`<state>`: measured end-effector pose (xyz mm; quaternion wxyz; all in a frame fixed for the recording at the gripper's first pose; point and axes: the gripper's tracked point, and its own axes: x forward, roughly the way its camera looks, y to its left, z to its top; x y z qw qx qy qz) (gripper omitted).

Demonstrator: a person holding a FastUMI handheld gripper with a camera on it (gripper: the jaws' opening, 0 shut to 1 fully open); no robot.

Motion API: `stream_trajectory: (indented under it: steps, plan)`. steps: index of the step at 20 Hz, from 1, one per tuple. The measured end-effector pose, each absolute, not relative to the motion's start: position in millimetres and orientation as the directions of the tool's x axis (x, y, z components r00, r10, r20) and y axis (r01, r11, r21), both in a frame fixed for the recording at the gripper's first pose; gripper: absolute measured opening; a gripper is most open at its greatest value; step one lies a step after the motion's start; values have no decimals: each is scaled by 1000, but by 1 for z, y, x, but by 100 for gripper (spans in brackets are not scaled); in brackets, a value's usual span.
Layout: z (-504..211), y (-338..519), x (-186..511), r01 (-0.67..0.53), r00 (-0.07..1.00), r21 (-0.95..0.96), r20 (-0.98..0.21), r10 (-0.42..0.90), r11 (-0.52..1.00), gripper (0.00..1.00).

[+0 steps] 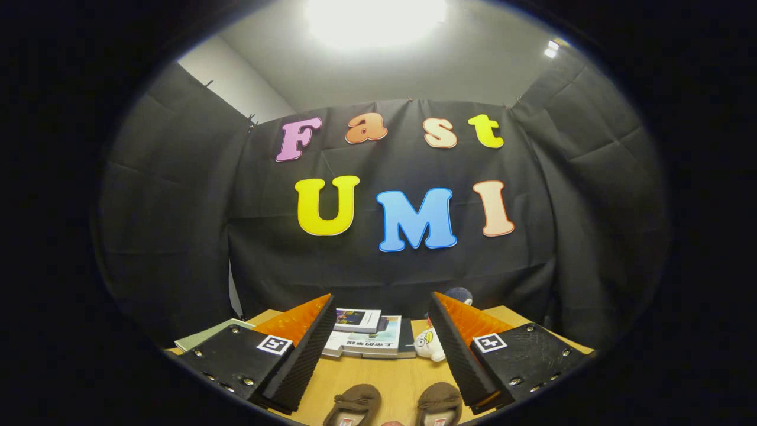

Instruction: Open the storage box then place both shoes into the box .Put the left shoe in first, then the right shoe, with the right side of both shoes facing outward in a uniform manner.

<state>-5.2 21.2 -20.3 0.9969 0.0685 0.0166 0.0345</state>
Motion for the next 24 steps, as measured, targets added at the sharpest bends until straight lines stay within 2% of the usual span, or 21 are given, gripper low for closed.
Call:
stream_trajectory:
  steps: [4,9,18,24]
  plan:
    - [-37,49,-7,-134,985,254,-74,158,958,95]
    - [-61,76,-8,-160,964,404,-134,231,901,98]
    - [-119,133,-24,-146,878,662,-256,405,735,98]
    - [-151,161,-34,-74,812,806,-293,505,587,96]
